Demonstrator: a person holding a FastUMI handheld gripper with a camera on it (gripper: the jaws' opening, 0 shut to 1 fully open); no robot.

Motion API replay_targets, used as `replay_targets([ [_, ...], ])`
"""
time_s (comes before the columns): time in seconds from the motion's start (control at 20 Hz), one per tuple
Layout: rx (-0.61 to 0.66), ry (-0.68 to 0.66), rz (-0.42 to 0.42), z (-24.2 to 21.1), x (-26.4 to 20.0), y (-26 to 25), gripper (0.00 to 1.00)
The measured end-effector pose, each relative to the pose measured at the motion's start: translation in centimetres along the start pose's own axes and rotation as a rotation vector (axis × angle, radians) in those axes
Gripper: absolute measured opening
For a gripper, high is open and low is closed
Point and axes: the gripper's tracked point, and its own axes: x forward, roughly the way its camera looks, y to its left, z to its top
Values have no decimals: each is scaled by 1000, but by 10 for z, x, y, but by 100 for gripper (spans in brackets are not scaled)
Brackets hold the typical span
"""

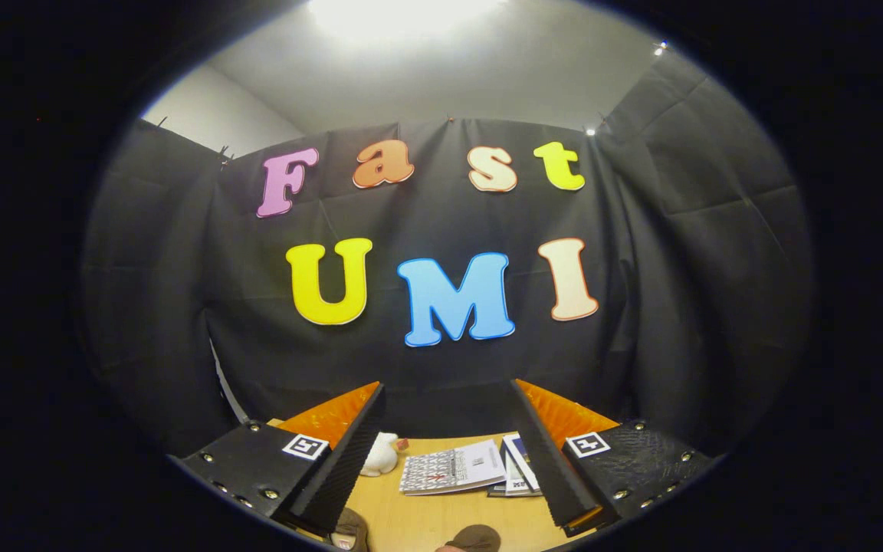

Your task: Open the storage box then place both shoes into the box .Put the left shoe in first, then the right shoe, with the right side of both shoes facing outward in a uniform manner.

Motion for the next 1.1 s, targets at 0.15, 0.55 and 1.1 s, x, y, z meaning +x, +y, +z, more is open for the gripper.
replay_targets([
  [0.15, 38, 70, 73, -28, 7, 21, 97],
  [0.55, 90, 249, 319, -114, 11, 100, 97],
  [1.1, 287, 591, 570, -231, -4, 200, 97],
])
